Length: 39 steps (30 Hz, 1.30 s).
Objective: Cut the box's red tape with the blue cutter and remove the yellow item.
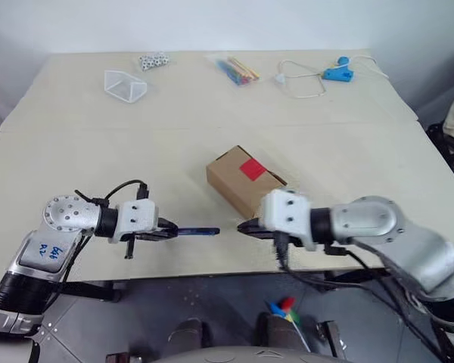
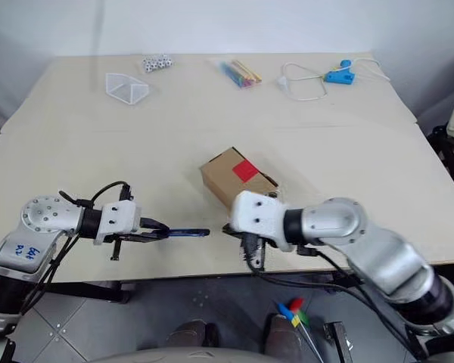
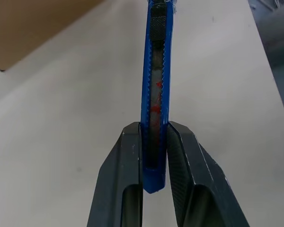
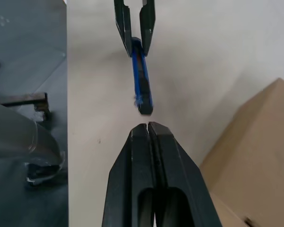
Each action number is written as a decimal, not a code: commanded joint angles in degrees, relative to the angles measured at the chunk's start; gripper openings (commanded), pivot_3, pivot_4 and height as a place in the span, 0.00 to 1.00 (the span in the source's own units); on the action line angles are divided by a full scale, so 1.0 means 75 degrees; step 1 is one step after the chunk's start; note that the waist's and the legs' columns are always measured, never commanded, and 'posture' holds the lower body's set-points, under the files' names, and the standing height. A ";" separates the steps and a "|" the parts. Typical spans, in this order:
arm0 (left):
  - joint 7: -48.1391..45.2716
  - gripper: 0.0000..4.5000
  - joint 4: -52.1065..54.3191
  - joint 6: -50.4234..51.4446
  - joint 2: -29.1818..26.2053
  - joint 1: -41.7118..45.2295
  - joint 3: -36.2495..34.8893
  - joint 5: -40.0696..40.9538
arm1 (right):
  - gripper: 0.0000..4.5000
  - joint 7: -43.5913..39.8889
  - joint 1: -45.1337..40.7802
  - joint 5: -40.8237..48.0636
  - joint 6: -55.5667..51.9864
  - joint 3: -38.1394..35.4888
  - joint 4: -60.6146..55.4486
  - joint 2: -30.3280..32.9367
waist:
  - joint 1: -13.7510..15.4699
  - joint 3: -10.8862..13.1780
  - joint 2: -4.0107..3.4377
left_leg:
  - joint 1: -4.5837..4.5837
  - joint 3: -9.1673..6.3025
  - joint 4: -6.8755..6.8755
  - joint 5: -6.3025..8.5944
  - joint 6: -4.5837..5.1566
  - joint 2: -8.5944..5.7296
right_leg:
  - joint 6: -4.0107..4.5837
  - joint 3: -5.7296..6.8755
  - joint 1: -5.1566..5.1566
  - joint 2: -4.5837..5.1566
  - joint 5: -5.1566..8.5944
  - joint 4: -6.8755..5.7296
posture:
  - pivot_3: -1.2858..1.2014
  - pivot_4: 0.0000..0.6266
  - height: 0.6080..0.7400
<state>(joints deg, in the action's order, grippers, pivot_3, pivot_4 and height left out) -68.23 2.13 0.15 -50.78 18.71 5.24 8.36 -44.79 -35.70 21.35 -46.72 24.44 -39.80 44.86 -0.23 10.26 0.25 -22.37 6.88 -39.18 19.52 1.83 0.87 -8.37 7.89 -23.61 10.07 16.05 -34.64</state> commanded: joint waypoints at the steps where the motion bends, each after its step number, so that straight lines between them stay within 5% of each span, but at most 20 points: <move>1: 0.0250 0.09 0.0357 -0.0689 -0.0107 -0.0257 -0.0013 -0.0455 | 0.01 0.0048 -0.0435 -0.0958 0.0698 0.0877 0.0273 -0.0556 | -0.0055 0.0000 0.0000 | -0.0001 -0.0001 0.0000 0.0000 0.0000 0.0004 | 0.0000 -0.0001 -0.0005 -0.0002 0.0000 0.0000 | 0.52 0.24 1.00; 13: 0.0830 0.09 0.1219 -0.0696 -0.0538 -0.1516 -0.0195 -0.1043 | 0.01 -0.0759 -0.0469 -0.2388 0.2104 0.2168 0.1401 -0.1260 | -0.0121 0.0000 0.0002 | 0.0018 -0.0008 0.0001 0.0001 -0.0002 0.0007 | 0.0000 -0.0001 0.0004 -0.0003 0.0000 -0.0020 | 0.52 0.24 1.00; 39: 0.0792 0.09 0.1899 0.0448 -0.0995 -0.2248 -0.0465 -0.0872 | 0.01 -0.1632 0.0032 -0.3891 0.4472 0.2471 0.3611 -0.2552 | -0.0209 -0.0004 -0.0002 | 0.0055 -0.0006 0.0004 0.0005 -0.0029 0.0047 | 0.0018 -0.0023 0.0007 -0.0041 0.0008 -0.0051 | 0.52 0.24 1.00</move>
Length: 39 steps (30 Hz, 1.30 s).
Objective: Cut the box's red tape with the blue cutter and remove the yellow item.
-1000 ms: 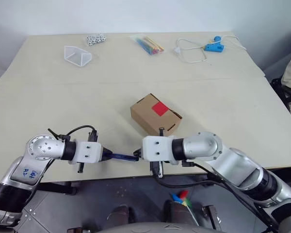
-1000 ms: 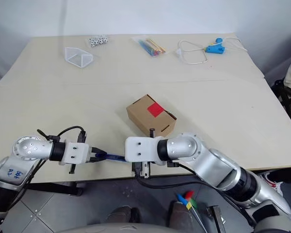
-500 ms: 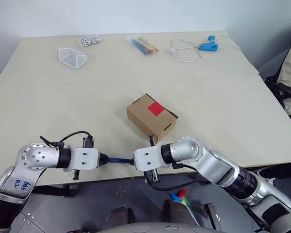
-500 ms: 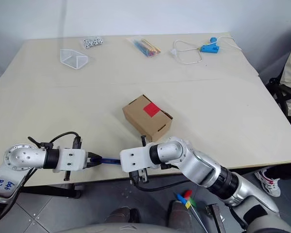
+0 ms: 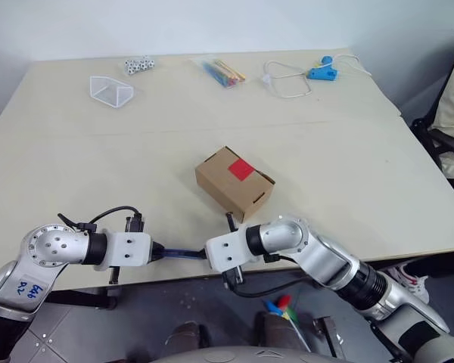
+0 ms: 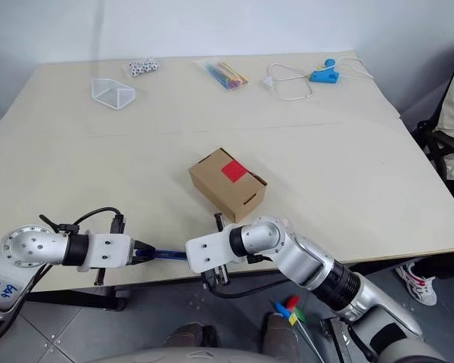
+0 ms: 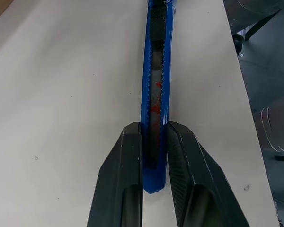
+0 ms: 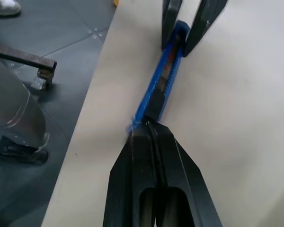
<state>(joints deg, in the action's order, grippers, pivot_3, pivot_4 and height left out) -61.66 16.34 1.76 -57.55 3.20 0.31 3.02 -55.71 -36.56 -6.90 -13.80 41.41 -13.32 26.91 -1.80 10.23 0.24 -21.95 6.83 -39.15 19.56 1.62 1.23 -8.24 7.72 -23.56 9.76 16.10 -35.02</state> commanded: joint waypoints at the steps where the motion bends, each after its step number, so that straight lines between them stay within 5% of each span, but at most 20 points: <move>1: -0.0076 0.09 0.0031 0.0279 -0.0075 -0.0165 0.0210 -0.0158 | 0.01 -0.0168 0.0131 -0.0203 0.0127 0.0237 0.0176 -0.0253 | 0.0000 -0.0002 0.0000 | 0.0002 0.0000 0.0000 0.0000 -0.0001 0.0001 | 0.0000 -0.0001 0.0000 -0.0001 0.0000 -0.0001 | 0.52 0.24 1.00; 27: 0.0003 0.09 -0.0154 0.0262 0.0222 0.0130 0.0406 -0.0271 | 0.01 -0.0157 -0.0572 -0.0953 0.0952 0.0131 0.2118 -0.2171 | 0.0011 -0.0008 -0.0010 | 0.0084 0.0031 0.0000 0.0014 -0.0037 0.0065 | 0.0045 -0.0022 0.0027 -0.0030 0.0022 -0.0068 | 0.52 0.24 1.00; 37: 0.1130 0.09 -0.1260 -0.1162 0.1366 0.0699 -0.0443 0.0118 | 0.01 -0.0869 -0.0622 0.1612 -0.2367 -0.2592 -0.0201 -0.1522 | 0.0052 -0.0015 -0.0008 | 0.0060 0.0015 -0.0007 0.0015 -0.0034 0.0069 | 0.0047 -0.0016 0.0015 -0.0028 0.0020 -0.0069 | 0.52 0.24 1.00; 39: 0.1278 0.09 -0.1559 -0.1635 0.1481 0.0836 -0.0681 0.0249 | 0.09 -0.0711 -0.0766 0.2134 -0.3379 -0.3313 -0.0526 -0.1306 | 0.0044 -0.0013 -0.0002 | 0.0054 0.0013 -0.0007 0.0016 -0.0034 0.0069 | 0.0047 -0.0010 0.0012 -0.0029 0.0019 -0.0067 | 0.52 0.24 1.00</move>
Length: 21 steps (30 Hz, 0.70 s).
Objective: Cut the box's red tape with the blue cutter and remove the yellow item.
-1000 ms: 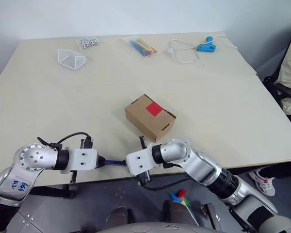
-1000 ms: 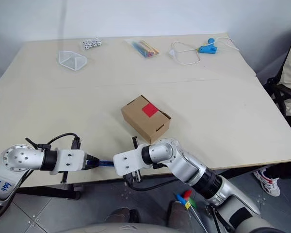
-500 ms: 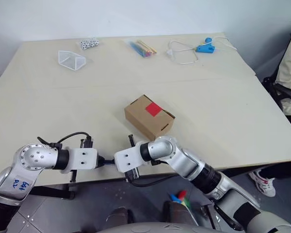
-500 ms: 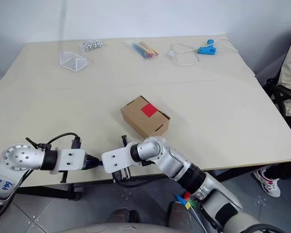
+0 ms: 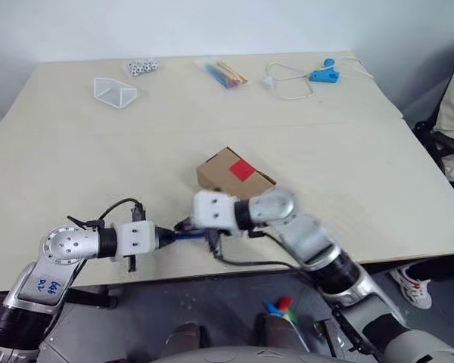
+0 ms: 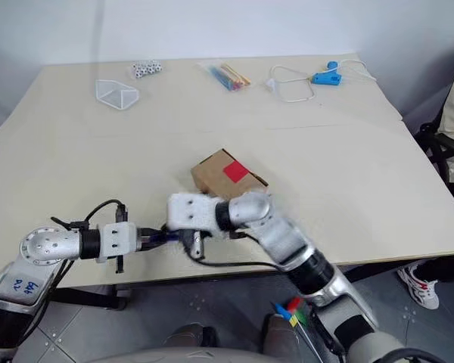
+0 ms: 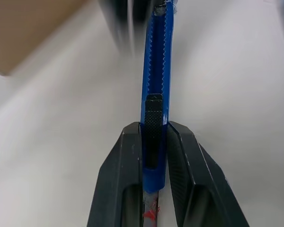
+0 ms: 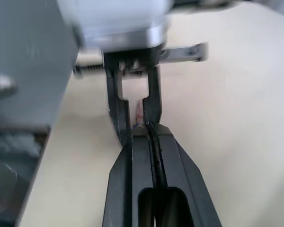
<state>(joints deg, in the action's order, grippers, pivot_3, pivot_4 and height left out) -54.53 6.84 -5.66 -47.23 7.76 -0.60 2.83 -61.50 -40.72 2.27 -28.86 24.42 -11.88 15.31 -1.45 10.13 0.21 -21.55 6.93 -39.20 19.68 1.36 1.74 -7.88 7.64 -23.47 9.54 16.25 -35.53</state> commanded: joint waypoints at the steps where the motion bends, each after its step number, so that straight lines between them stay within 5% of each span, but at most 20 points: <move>1: 0.0419 0.09 -0.0467 -0.0838 0.0139 0.0319 -0.0729 0.0352 | 0.14 -0.0041 -0.0386 0.1258 -0.1834 -0.1402 -0.0900 0.0503 | -0.0010 0.0001 0.0002 | -0.0003 0.0001 0.0000 0.0000 0.0001 0.0000 | 0.0000 -0.0001 -0.0003 0.0000 0.0000 0.0001 | 0.52 0.24 1.00; 13: 0.2056 0.09 -0.2585 -0.3326 0.0437 0.1919 -0.1172 -0.0413 | 0.99 0.1541 -0.3115 0.2863 -0.5353 -0.3366 0.0504 0.0812 | -0.0041 0.0004 -0.0001 | -0.0016 0.0017 0.0008 0.0007 0.0002 -0.0010 | -0.0001 0.0007 -0.0027 0.0000 -0.0002 0.0003 | 0.52 0.24 1.00; 21: 0.3322 0.09 -0.3798 -0.4572 0.1079 0.3478 -0.0687 -0.1363 | 0.99 0.2874 -0.5037 0.3030 -0.6671 -0.4058 0.3336 0.0012 | -0.0055 0.0003 0.0000 | -0.0046 0.0018 0.0005 0.0007 0.0000 -0.0025 | -0.0002 0.0040 -0.0037 0.0000 -0.0002 0.0004 | 0.52 0.24 1.00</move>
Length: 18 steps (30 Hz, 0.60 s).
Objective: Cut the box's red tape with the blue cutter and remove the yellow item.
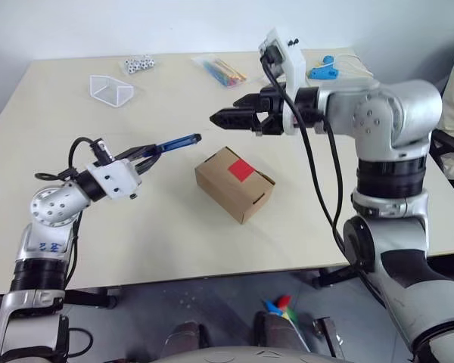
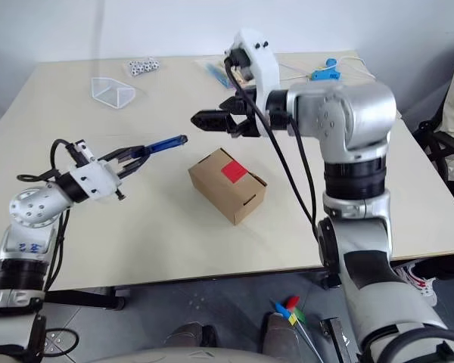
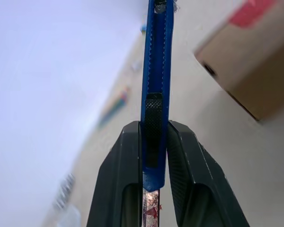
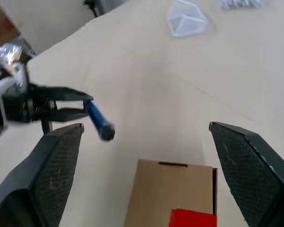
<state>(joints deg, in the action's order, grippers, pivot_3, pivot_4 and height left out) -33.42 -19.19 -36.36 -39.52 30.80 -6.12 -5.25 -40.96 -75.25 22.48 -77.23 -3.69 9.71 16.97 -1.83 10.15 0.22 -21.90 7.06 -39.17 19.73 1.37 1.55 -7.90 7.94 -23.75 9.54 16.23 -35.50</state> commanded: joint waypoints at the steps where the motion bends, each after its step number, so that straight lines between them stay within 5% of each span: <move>1: 0.0570 0.09 -0.0450 -0.0605 0.0074 0.0517 0.0105 -0.0336 | 0.99 0.0194 -0.0517 0.0376 -0.0290 -0.0341 0.0606 -0.0269 | -0.0019 0.0000 0.0000 | -0.0017 0.0004 -0.0002 -0.0001 -0.0001 -0.0001 | 0.0000 0.0017 -0.0004 0.0000 0.0000 0.0003 | 0.52 0.24 1.00; 18: 0.0711 0.09 -0.0582 -0.0705 0.0320 0.0787 0.0481 -0.0130 | 0.99 0.0063 -0.0555 0.0564 0.0380 0.0502 0.1377 -0.0631 | -0.0183 0.0000 0.0000 | -0.0057 -0.0027 0.0003 0.0000 -0.0009 0.0001 | -0.0001 0.0097 -0.0015 0.0001 0.0000 0.0005 | 0.52 0.24 1.00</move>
<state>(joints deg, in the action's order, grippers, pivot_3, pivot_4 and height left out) -28.86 -25.51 -41.30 -36.92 36.04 -1.96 -7.55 -39.81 -77.91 25.87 -75.74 0.05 20.75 12.30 -3.21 10.15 0.22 -22.33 6.86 -39.15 19.73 1.30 1.56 -7.91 8.66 -23.86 9.55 16.23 -35.46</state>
